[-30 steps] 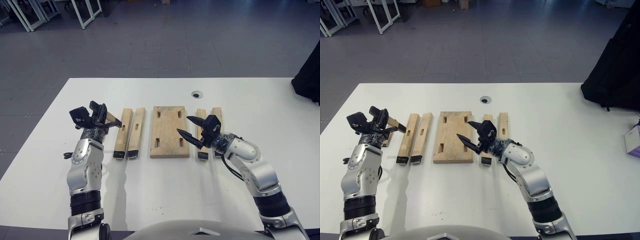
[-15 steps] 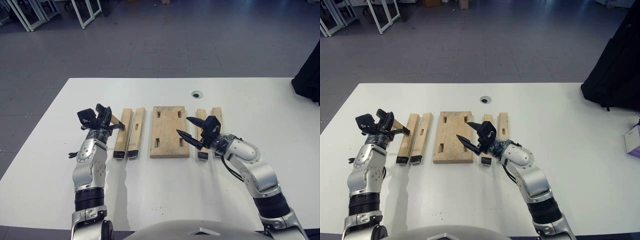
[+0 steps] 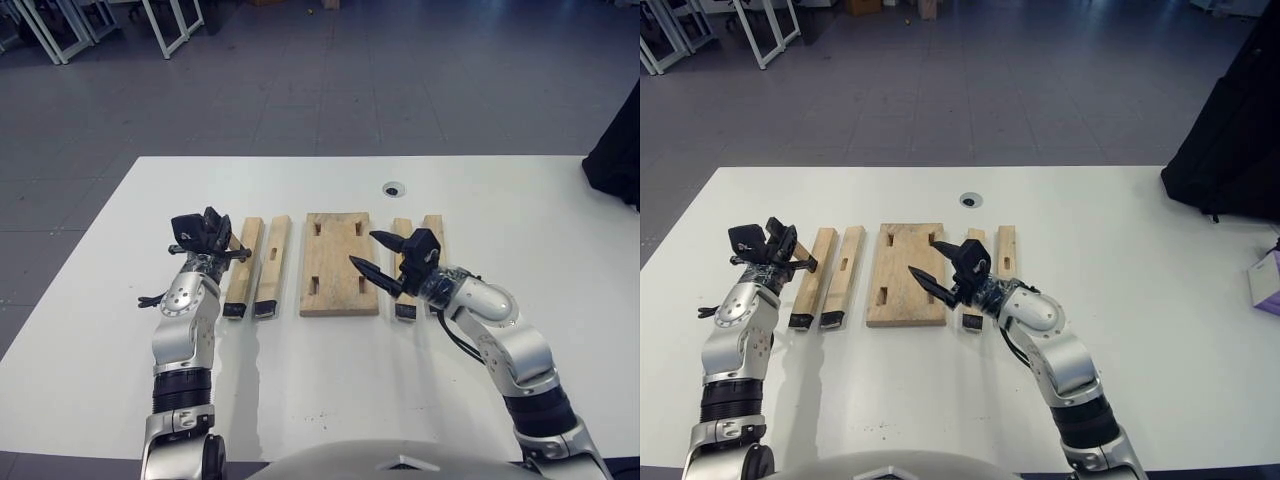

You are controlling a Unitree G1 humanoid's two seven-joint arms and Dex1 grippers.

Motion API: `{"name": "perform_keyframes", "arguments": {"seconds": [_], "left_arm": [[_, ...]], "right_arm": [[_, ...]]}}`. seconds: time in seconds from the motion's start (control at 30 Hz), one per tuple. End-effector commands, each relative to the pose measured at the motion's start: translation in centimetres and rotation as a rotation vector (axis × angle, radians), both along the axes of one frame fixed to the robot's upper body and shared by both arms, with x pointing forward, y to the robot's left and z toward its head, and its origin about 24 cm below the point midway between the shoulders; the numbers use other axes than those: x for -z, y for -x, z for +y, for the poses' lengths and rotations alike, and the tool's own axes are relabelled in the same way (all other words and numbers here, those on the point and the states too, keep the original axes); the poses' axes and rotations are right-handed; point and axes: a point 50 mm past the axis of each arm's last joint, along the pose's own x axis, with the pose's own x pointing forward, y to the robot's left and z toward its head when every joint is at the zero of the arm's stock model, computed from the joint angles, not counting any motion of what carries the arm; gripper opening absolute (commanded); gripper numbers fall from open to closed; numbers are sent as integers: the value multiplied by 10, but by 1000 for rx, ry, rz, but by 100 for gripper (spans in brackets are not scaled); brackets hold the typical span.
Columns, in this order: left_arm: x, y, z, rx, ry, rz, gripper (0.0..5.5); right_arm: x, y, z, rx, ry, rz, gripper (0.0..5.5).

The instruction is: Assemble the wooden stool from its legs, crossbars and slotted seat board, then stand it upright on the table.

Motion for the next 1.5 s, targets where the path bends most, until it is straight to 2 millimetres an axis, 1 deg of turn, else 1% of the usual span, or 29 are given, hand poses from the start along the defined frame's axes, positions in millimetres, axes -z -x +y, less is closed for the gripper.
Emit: {"name": "perform_keyframes", "arguments": {"seconds": [0.03, 0.2, 0.3, 0.4, 0.5, 0.53, 0.67, 0.7, 0.8, 0.97, 1.23, 1.37, 1.5], "left_arm": [[21, 13, -2, -14, -8, 142, 42], [31, 32, -13, 15, -46, 199, 42], [34, 35, -14, 17, -42, 202, 42], [31, 34, -11, 17, -42, 178, 42], [23, 29, -6, 1, -54, 127, 42], [19, 28, -4, -11, -53, 107, 72], [4, 24, -2, -17, -79, 24, 125], [-2, 23, -2, -18, -89, -5, 150], [-17, 22, -2, 2, -115, -63, 150], [-30, 18, -4, 16, -131, -99, 150], [-39, 14, -10, 30, -137, -132, 150], [-52, 14, -7, 29, -151, -165, 150], [-73, 13, -4, 20, -172, -222, 150]], "right_arm": [[-7, -1, -1, 3, 20, -23, 304], [-5, 1, -4, 8, 42, -24, 304], [-5, 2, -4, 7, 49, -25, 304], [-5, 2, -3, -4, 57, -33, 304], [-5, 3, -3, -11, 49, -36, 304], [-5, 3, -2, -12, 46, -37, 304], [-6, 2, -3, -8, 37, -45, 304], [-6, 3, -3, -6, 33, -43, 304], [-5, 2, -4, 2, 30, -39, 304], [-4, 1, -4, 16, 31, -35, 304], [-5, -2, -4, 17, 38, -42, 304], [-4, -2, -4, 20, 34, -35, 304], [-3, -2, -5, 25, 27, -24, 304]]}}
